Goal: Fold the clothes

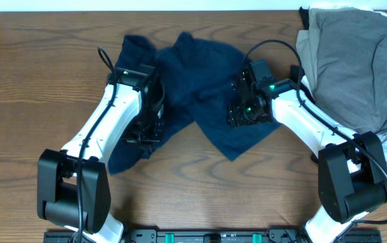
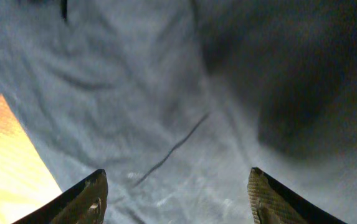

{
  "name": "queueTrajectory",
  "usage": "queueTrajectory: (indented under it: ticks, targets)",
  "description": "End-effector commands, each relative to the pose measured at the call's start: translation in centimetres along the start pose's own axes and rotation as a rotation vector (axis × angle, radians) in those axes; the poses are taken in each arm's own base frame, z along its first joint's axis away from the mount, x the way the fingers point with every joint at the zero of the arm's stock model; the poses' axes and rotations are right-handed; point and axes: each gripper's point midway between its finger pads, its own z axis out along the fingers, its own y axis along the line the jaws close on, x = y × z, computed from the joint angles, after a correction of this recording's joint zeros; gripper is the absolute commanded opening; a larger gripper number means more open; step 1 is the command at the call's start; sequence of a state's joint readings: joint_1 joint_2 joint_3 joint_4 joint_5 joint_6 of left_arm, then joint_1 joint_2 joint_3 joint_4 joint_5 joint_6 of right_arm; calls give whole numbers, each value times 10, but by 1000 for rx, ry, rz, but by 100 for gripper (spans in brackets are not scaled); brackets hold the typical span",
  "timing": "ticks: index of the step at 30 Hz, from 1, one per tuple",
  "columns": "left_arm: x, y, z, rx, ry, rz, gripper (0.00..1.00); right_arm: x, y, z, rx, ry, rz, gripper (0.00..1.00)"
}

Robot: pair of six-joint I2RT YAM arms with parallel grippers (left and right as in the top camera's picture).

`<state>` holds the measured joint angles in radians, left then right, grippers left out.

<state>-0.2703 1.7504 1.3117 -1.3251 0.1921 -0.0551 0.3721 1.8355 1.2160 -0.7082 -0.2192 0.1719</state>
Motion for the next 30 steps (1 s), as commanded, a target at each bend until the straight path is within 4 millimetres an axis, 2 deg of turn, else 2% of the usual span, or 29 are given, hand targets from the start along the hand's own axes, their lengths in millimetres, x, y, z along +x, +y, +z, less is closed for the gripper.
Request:
queueTrajectory:
  ticks: [1,2,4,5,7,8,10,13,17,22,26,30]
  targets:
    - [6,-1,-3,3,15,-15,7,-1,6,-1,-45,5,12,70]
    - [5,-1,-3,3,10,-14,6,-1,8,-1,-51,7,10,69]
    - [-3,-2,-3,6,-20,-5,17,2,11,-1,-60,19,8,69]
    - [-8,-3,-3,9,-41,-2,35,4,11,-1,-59,26,7,69]
    - [-20,-4,-4,15,-91,5,54,6,11,0,-50,31,5,69]
    - [-26,-5,-5,19,-114,8,56,5,9,0,-40,26,4,69]
    - [-36,-6,-6,24,-154,13,57,-2,10,0,-42,-2,-3,69]
    - [-47,-6,-9,30,-200,13,57,-25,14,-1,-57,-94,-49,69]
    - [-55,1,-23,37,-242,-11,57,-67,17,-11,-44,-266,-97,70]
    - [-73,13,-56,56,-375,-47,57,-126,0,-35,78,-525,-119,69]
    - [-88,24,-76,67,-490,-72,57,-152,-13,-44,100,-635,-125,69]
    - [-92,34,-82,68,-520,-98,57,-172,-36,-38,105,-651,-94,69]
